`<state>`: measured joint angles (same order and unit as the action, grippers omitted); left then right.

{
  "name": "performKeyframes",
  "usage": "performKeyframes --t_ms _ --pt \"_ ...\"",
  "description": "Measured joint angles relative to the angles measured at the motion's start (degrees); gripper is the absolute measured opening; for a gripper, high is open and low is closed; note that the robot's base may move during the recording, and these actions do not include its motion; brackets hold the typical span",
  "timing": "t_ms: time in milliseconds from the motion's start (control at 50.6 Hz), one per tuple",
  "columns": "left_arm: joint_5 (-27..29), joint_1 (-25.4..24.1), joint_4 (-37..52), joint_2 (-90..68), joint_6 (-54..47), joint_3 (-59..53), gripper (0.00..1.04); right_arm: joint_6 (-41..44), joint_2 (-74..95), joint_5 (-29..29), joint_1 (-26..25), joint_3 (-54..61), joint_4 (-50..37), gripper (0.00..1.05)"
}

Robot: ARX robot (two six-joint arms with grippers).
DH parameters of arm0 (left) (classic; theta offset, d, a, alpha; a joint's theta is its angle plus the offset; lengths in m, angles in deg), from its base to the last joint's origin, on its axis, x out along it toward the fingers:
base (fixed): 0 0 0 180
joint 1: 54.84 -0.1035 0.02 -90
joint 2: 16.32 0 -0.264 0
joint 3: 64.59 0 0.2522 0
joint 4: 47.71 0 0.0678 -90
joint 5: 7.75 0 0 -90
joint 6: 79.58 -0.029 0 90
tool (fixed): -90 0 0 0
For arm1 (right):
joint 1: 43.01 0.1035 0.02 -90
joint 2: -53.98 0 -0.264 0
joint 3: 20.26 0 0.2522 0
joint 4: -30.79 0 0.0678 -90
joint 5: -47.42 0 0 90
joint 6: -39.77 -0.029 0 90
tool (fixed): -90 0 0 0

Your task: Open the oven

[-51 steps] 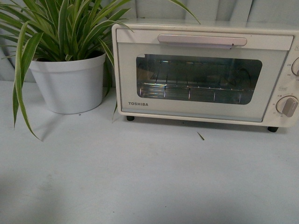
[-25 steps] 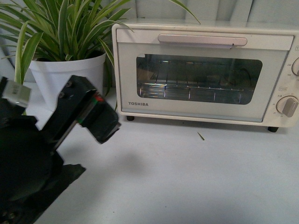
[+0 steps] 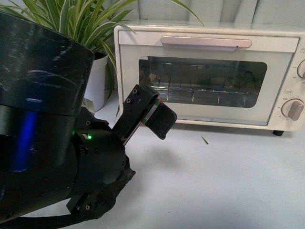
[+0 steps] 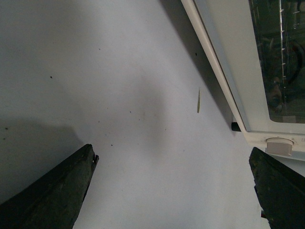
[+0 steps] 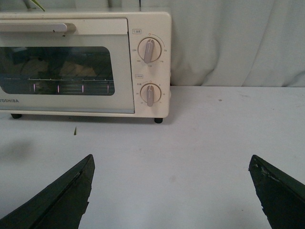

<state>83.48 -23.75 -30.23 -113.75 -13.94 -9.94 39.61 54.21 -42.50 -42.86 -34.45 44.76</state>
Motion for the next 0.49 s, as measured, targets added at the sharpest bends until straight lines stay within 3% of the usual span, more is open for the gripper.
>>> performKeyframes --t_ms 257,356,494 --pt "0.22 0.57 0.0 -3.04 2.36 2.4 0.98 -0.02 0.02 -0.28 -0.04 0.0 0.07 0.95" --pt "0.28 0.52 0.07 -3.32 2.82 2.64 0.98 -8.61 6.23 -9.99 -2.49 -2.62 3.26 0.95" --pt "0.26 0.33 0.22 -3.37 3.61 2.64 0.98 -13.09 17.49 -9.05 -1.01 -7.06 -3.5 0.95"
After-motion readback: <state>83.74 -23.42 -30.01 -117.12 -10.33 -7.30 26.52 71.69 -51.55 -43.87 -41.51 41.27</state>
